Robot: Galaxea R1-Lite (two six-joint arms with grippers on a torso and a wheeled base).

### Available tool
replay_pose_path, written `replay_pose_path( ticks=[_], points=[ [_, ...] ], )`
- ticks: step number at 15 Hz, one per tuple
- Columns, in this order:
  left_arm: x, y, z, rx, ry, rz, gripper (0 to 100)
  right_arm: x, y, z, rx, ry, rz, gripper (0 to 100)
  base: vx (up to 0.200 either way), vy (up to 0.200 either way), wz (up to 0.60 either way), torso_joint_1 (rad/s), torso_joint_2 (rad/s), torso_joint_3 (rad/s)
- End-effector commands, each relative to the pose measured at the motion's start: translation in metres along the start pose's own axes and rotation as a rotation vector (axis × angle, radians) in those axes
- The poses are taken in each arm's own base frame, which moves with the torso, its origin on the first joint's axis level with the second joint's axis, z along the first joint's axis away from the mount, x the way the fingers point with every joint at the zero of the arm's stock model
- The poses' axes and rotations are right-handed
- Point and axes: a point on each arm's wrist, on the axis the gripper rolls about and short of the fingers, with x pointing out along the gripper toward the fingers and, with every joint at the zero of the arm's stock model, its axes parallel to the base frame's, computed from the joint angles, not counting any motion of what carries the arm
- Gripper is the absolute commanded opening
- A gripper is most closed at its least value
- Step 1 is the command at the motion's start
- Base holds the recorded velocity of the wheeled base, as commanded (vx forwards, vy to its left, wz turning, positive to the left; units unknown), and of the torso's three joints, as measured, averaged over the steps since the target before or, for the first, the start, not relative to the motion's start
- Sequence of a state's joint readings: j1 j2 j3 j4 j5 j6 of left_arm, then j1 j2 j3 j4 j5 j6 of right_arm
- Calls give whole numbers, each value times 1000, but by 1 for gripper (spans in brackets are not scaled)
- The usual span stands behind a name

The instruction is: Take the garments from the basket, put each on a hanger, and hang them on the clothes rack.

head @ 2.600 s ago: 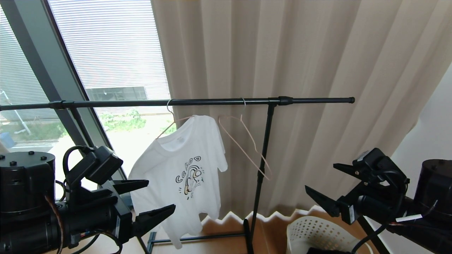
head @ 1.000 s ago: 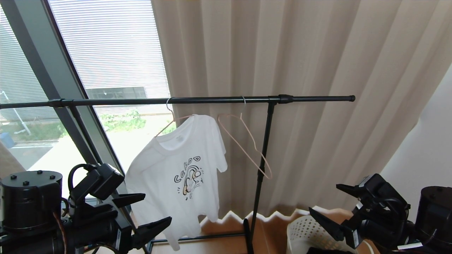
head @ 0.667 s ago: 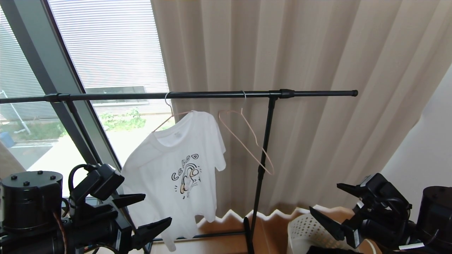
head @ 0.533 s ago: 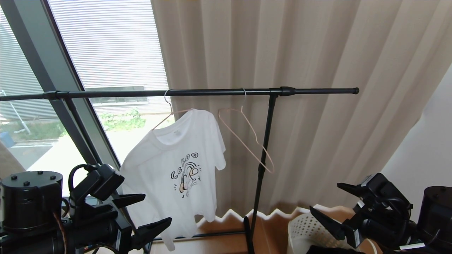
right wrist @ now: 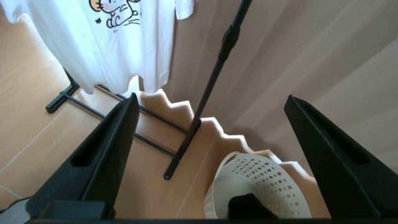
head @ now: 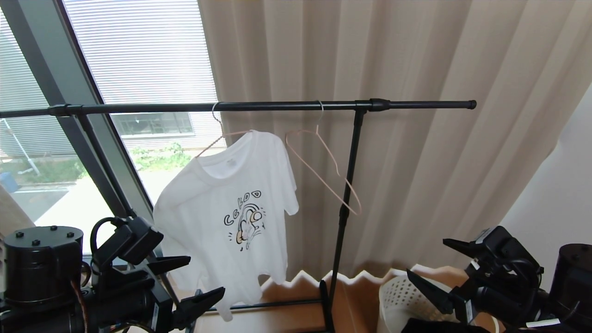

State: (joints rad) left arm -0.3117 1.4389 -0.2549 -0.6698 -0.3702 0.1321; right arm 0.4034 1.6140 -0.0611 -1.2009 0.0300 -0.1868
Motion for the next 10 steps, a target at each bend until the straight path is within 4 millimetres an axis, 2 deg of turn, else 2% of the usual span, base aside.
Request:
replay_pose_path(
  ticks=[1, 10],
  points=[
    [1, 0, 0, 0, 2, -1, 100, 0, 0, 0, -2, 2, 1, 100, 0, 0, 0, -159, 354, 203],
    [0, 2, 0, -6, 2, 9, 100, -3, -1, 2, 0, -14, -3, 100, 0, 0, 0, -173, 411, 238]
  ],
)
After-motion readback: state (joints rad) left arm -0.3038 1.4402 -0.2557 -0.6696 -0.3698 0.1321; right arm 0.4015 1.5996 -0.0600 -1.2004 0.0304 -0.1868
